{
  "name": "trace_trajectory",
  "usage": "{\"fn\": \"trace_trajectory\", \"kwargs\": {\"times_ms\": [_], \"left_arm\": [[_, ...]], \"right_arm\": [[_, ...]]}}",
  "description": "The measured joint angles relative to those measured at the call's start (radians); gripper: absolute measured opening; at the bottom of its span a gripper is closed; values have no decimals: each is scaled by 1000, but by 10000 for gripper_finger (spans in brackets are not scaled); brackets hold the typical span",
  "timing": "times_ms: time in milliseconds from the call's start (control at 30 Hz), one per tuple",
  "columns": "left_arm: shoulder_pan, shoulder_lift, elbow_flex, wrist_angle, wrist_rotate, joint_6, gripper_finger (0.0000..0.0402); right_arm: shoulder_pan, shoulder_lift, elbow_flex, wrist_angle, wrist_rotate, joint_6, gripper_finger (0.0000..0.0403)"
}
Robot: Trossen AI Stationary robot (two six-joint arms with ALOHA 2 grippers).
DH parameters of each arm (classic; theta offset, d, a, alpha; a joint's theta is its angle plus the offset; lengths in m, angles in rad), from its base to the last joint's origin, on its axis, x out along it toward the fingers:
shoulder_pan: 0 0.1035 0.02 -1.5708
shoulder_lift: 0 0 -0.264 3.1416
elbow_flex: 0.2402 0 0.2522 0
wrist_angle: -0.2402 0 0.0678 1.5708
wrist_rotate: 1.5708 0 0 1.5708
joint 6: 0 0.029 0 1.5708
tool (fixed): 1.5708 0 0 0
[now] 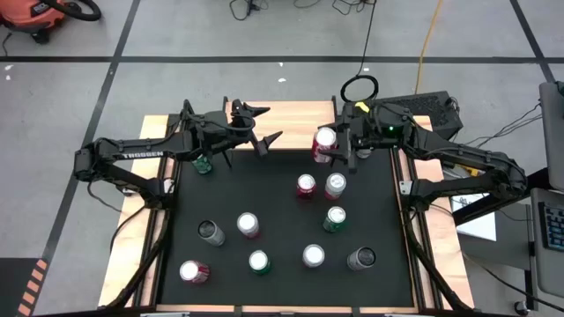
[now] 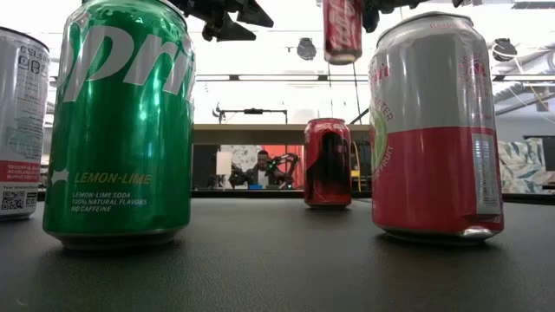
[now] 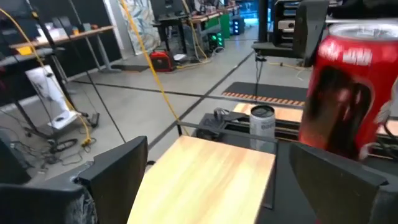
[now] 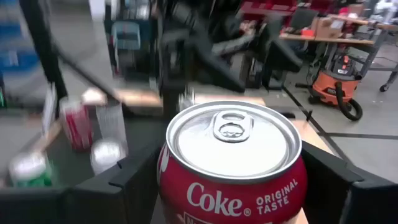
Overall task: Place canned beverage on shelf
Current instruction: Put the top left red soda on the shelf
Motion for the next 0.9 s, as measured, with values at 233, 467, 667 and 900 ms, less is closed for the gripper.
{"fn": "trace_trajectory", "kwargs": {"times_ms": [233, 467, 667, 900], "left_arm": [[-19, -14, 5, -2, -5, -81, 389], [-52, -35, 6, -5, -1, -190, 389], [-71, -59, 6, -42, 0, -193, 389], [-81, -81, 6, -41, 0, -192, 389]], "right_arm": [[0, 0, 0, 221, 7, 268, 274], [0, 0, 0, 240, 34, 333, 274], [0, 0, 0, 244, 36, 274, 274], [-20, 0, 0, 244, 34, 234, 274]]}}
